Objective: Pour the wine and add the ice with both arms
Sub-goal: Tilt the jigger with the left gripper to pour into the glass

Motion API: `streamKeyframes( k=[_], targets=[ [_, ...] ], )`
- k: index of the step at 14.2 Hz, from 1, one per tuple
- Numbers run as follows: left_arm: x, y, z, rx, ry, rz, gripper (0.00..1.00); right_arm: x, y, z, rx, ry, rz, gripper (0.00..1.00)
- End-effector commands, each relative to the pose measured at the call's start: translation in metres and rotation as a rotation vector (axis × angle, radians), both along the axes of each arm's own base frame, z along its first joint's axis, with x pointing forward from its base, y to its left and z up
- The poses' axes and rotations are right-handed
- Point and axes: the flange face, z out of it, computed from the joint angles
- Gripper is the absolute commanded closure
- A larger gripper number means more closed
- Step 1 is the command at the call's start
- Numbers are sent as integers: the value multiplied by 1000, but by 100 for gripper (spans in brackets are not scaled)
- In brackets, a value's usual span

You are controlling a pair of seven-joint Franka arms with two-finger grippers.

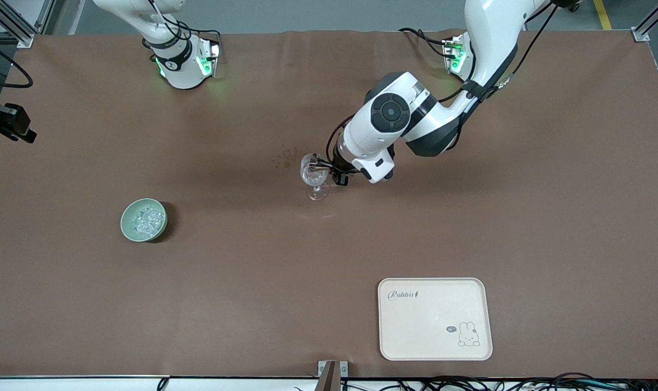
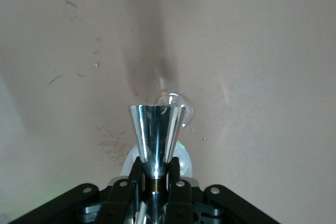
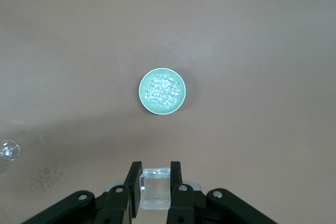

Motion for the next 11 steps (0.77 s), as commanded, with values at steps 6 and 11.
streamKeyframes(
  k=[6,11],
  targets=[
    [5,4,2,31,-19,13,99,1,9,5,44,0,22,98],
    [9,11,3,-190,144,-74,99,1,9,5,44,0,15,98]
  ],
)
